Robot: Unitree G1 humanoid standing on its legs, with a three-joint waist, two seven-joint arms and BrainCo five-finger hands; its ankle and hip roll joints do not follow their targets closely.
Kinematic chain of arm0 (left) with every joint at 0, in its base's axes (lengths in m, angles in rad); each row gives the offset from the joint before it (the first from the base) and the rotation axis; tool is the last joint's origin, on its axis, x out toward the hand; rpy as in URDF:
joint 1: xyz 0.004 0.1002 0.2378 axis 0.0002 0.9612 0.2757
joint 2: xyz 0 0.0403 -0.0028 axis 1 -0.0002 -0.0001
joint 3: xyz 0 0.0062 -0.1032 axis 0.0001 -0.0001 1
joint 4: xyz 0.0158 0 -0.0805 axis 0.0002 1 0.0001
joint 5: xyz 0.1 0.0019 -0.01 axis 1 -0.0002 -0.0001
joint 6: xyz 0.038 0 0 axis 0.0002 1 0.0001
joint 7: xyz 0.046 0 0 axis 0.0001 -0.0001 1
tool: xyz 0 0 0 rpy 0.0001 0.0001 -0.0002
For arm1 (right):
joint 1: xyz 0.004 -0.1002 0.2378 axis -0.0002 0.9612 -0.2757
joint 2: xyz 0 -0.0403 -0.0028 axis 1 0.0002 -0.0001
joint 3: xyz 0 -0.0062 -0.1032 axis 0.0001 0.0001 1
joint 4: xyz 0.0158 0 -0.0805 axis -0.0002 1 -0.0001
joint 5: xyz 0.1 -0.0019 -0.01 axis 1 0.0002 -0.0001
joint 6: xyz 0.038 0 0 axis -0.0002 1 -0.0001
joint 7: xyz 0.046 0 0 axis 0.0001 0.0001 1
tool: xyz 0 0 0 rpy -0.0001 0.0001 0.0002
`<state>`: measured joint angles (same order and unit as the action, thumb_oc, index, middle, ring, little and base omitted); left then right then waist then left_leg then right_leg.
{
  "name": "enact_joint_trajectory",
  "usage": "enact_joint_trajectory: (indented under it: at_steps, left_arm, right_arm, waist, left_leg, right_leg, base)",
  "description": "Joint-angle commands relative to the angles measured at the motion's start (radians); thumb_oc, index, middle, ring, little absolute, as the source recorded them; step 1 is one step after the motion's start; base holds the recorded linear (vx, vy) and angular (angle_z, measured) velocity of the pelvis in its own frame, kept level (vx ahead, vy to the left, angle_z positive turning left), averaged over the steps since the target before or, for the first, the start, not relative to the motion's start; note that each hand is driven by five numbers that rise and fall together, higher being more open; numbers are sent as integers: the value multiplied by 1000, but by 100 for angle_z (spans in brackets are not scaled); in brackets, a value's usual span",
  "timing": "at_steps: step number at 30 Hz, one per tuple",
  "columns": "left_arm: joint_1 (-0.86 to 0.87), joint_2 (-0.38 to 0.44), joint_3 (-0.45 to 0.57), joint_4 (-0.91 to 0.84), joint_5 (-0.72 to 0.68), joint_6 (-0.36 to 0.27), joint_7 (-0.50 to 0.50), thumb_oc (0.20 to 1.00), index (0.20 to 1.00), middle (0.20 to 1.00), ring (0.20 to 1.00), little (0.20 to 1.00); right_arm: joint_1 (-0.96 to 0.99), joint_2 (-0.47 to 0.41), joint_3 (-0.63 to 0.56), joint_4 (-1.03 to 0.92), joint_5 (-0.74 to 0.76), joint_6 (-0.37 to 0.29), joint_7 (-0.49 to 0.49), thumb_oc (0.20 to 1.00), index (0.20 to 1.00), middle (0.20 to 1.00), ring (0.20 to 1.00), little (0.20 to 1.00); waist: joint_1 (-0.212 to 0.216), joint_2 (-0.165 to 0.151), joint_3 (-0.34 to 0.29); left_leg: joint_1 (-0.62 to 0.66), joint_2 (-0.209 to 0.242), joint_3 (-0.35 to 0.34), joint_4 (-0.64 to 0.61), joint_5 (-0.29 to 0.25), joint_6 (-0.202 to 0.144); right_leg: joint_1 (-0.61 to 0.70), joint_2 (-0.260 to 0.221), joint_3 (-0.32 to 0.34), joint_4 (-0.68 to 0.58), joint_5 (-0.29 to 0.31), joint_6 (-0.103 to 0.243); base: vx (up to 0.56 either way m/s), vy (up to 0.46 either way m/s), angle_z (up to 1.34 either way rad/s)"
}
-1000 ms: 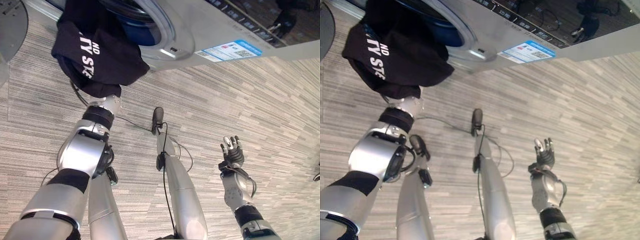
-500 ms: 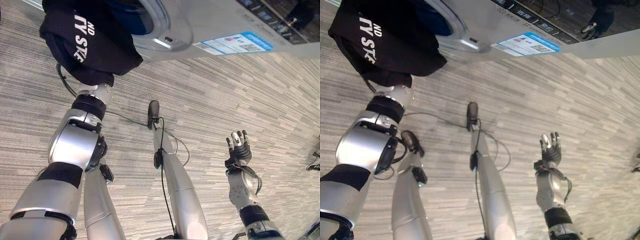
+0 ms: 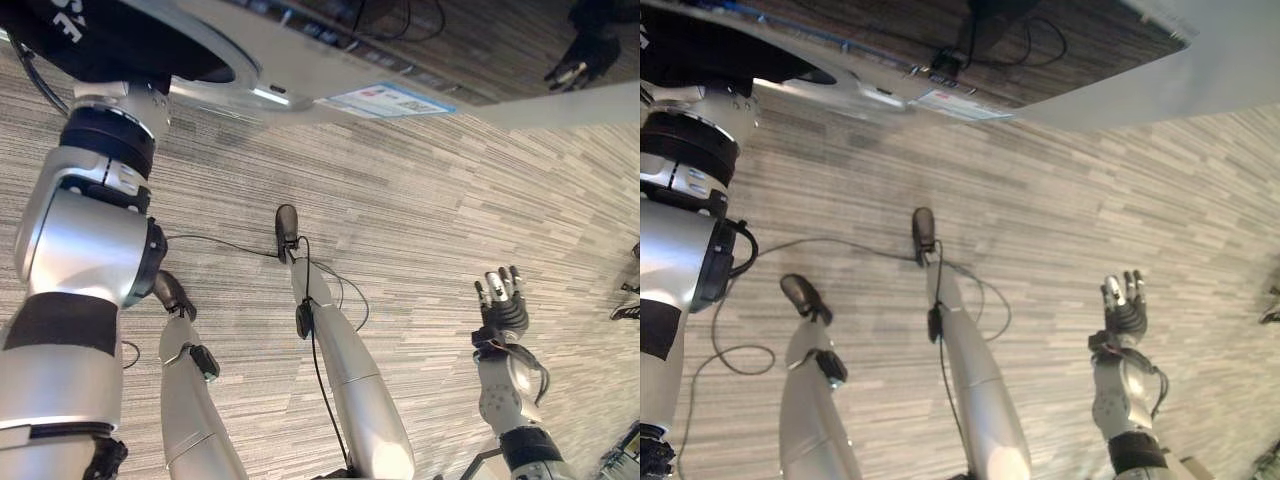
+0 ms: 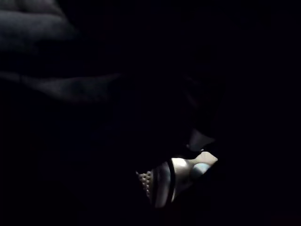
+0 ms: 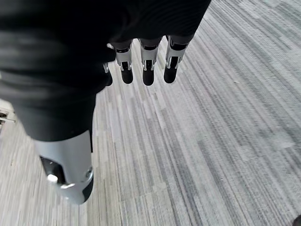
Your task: Grab the laundry basket,head to the washer,open it,put in the laundry and shut it.
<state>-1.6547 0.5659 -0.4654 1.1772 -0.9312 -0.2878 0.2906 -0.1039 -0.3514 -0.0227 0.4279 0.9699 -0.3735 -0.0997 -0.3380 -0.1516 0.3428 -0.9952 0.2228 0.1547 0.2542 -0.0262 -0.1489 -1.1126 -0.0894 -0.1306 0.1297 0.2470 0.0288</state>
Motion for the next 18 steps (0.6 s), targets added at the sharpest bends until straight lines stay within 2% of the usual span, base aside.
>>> enact_joint_trajectory:
  at_steps: [1, 8, 12, 16, 17, 18]
  left_arm:
    - [-32, 44, 17, 30, 88, -6, -32, 200, 200, 200, 200, 200]
    - [-62, 68, -4, 106, 179, 51, -34, 200, 200, 200, 200, 200]
    - [-139, 88, -39, 77, 142, 29, -20, 200, 200, 200, 200, 200]
    - [-294, 121, -122, -38, 84, -39, 37, 200, 200, 200, 200, 200]
    - [-310, 129, -140, -45, 83, -46, 40, 347, 347, 347, 347, 347]
    - [-316, 135, -139, -65, 56, -63, 39, 1000, 1000, 1000, 1000, 1000]
  right_arm:
    - [87, -86, -95, -47, 50, -29, 1, 1000, 1000, 1000, 1000, 1000]
    - [95, -108, -134, -69, 43, -24, -5, 1000, 1000, 1000, 1000, 1000]
    - [121, -136, -156, -94, 29, -23, -3, 1000, 1000, 1000, 1000, 1000]
    - [154, -175, -223, -130, 26, -30, -5, 1000, 1000, 1000, 1000, 1000]
    - [161, -188, -233, -136, 26, -30, 1, 1000, 1000, 1000, 1000, 1000]
    - [175, -198, -241, -149, 25, -28, 6, 1000, 1000, 1000, 1000, 1000]
  waist:
    - [-49, 63, -5]
    - [-46, 74, 8]
    - [-52, 79, 0]
    - [-43, 103, -7]
    - [-40, 107, -10]
    - [-40, 109, -12]
  left_leg:
    - [176, 30, -41, -44, -82, 14]
    - [208, 30, -26, -89, -56, 9]
    - [212, 27, -29, -109, -49, 8]
    - [210, 20, -40, -138, -26, 7]
    - [212, 19, -40, -146, -21, 7]
    - [214, 17, -39, -149, -19, 6]
  right_leg:
    - [69, 37, 90, 121, -268, 87]
    - [68, 49, 100, 117, -274, 84]
    - [64, 55, 104, 111, -273, 84]
    - [64, 51, 104, 92, -270, 86]
    - [67, 50, 103, 86, -270, 86]
    - [68, 50, 102, 85, -268, 87]
  base:
    - [0, 0, 0]
    - [9, -9, 1]
    - [4, -2, 1]
    - [3, -12, 2]
    - [0, 0, 0]
    - [0, 0, 0]
